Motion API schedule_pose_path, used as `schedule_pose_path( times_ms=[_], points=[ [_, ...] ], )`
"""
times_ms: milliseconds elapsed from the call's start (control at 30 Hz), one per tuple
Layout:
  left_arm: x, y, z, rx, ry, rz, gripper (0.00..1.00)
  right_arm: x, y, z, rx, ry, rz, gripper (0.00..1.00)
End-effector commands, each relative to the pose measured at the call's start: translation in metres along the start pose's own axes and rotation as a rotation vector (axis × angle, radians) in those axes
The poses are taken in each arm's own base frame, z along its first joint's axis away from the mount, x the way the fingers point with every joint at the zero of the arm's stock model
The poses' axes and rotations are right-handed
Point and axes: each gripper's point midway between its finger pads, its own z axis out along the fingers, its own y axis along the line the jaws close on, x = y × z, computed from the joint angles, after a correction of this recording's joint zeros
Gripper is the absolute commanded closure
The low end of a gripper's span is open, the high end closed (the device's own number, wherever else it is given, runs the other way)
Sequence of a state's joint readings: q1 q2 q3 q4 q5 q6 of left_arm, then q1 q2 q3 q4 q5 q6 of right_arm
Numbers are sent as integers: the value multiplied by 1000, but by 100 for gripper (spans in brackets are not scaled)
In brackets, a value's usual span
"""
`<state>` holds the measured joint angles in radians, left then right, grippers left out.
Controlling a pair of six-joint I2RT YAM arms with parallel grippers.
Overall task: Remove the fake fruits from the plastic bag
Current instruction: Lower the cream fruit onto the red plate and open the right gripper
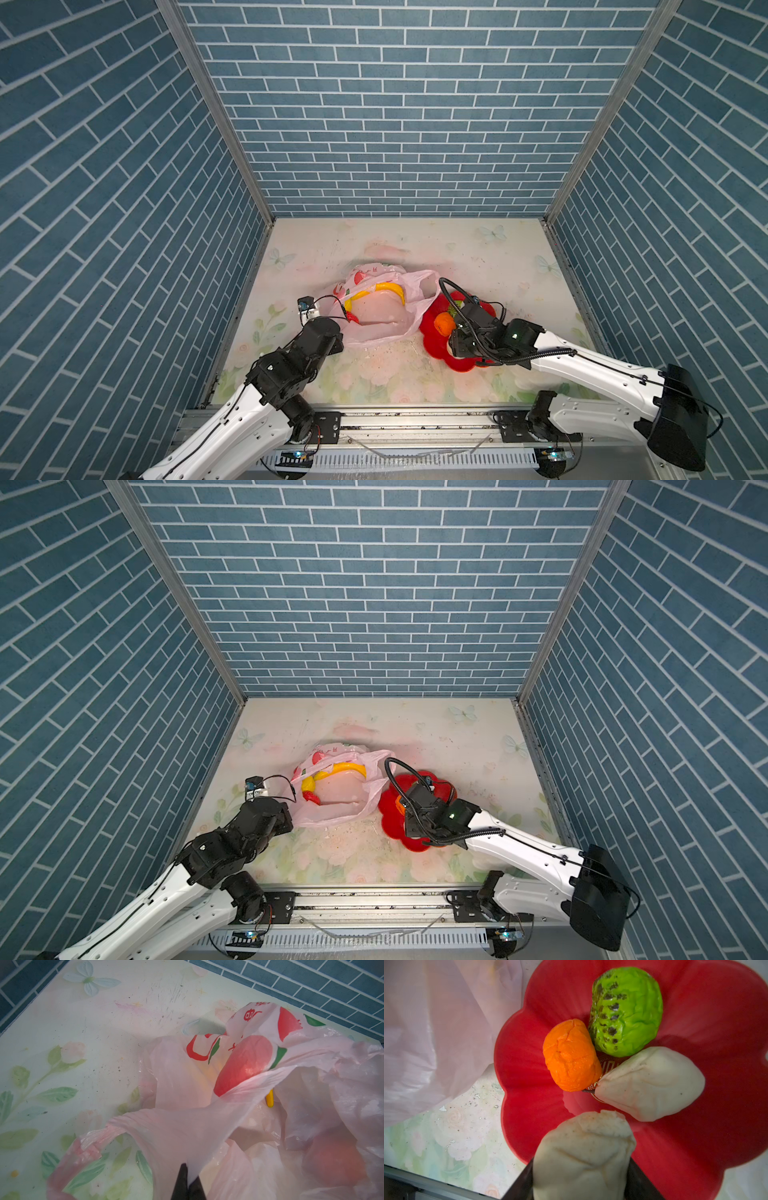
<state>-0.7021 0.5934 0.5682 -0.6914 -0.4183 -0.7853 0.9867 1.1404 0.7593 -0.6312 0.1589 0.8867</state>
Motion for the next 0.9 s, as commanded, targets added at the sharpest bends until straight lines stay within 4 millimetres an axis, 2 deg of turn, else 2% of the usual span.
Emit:
schedule_pose_path(
  times_ms=[0, 533, 867],
  points=[
    [-1, 3, -4, -3, -7, 6, 100, 5, -1, 8, 3, 8, 50, 77],
    [0, 2, -3, 4, -3, 2, 100, 18, -10, 28, 36, 44, 68, 62],
    [1, 3, -3, 0, -2, 5, 100, 20, -10, 35, 50, 57, 63, 42]
  ],
)
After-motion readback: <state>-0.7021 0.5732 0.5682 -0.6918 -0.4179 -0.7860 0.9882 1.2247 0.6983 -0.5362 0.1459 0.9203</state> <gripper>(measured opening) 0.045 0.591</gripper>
